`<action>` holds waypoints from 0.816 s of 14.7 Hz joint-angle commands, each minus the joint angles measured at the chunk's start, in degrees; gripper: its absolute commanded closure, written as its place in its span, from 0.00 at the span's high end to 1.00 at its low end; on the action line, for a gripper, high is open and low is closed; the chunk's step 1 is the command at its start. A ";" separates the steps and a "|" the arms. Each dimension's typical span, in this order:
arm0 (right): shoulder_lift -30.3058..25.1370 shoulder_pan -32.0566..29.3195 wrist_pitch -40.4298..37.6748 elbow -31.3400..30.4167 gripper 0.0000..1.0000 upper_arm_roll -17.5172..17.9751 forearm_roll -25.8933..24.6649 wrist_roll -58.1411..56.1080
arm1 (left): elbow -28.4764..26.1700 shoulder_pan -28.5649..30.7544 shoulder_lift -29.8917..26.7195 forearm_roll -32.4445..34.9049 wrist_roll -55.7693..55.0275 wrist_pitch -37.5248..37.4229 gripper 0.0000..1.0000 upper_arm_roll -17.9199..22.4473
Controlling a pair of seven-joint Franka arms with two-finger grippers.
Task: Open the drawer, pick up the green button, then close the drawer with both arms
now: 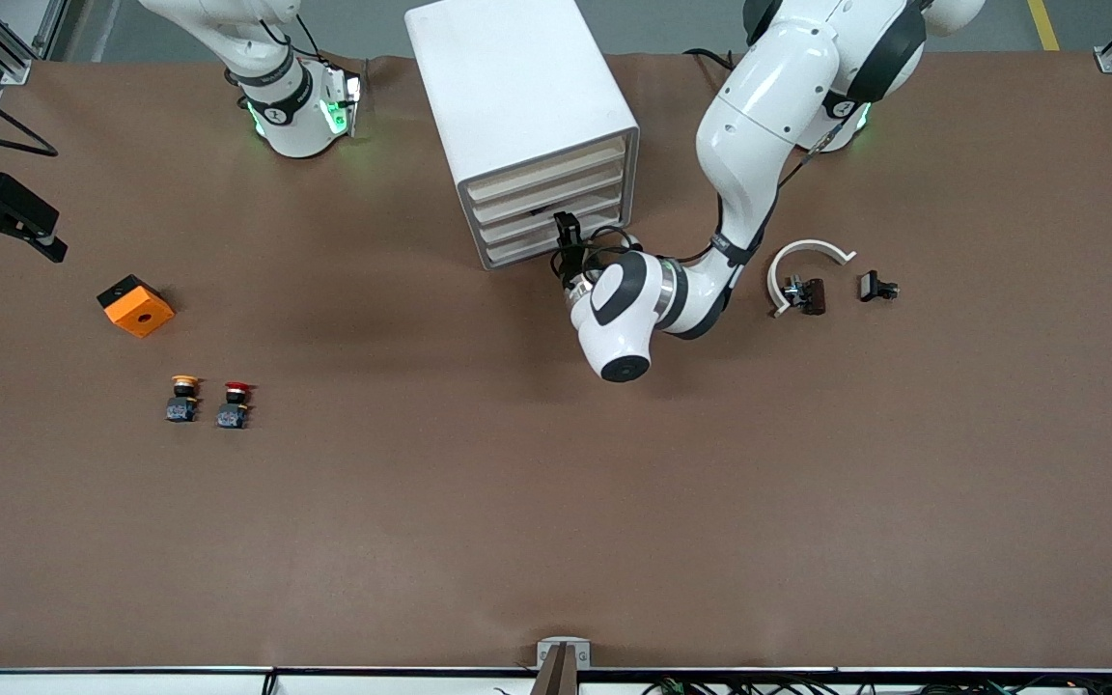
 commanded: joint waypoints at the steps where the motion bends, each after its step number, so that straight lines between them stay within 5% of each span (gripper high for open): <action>1: 0.38 -0.11 -0.75 0.93 1.00 0.54 0.32 0.46 | 0.17 -0.42 -0.03 -2.04 -1.29 -1.03 0.46 0.41; 3: 0.38 0.59 -0.66 0.93 1.00 0.54 0.14 0.46 | 0.17 -1.20 0.23 -2.22 -1.73 -1.03 0.39 0.41; 6: 0.73 1.12 -0.49 0.93 1.00 0.54 0.05 0.54 | 0.35 -1.03 0.76 -2.13 -1.73 -0.94 0.13 0.50; 12: 3.01 3.49 0.66 1.98 1.00 0.63 0.23 0.55 | 0.96 0.02 1.37 -2.04 -1.38 0.55 0.05 2.87</action>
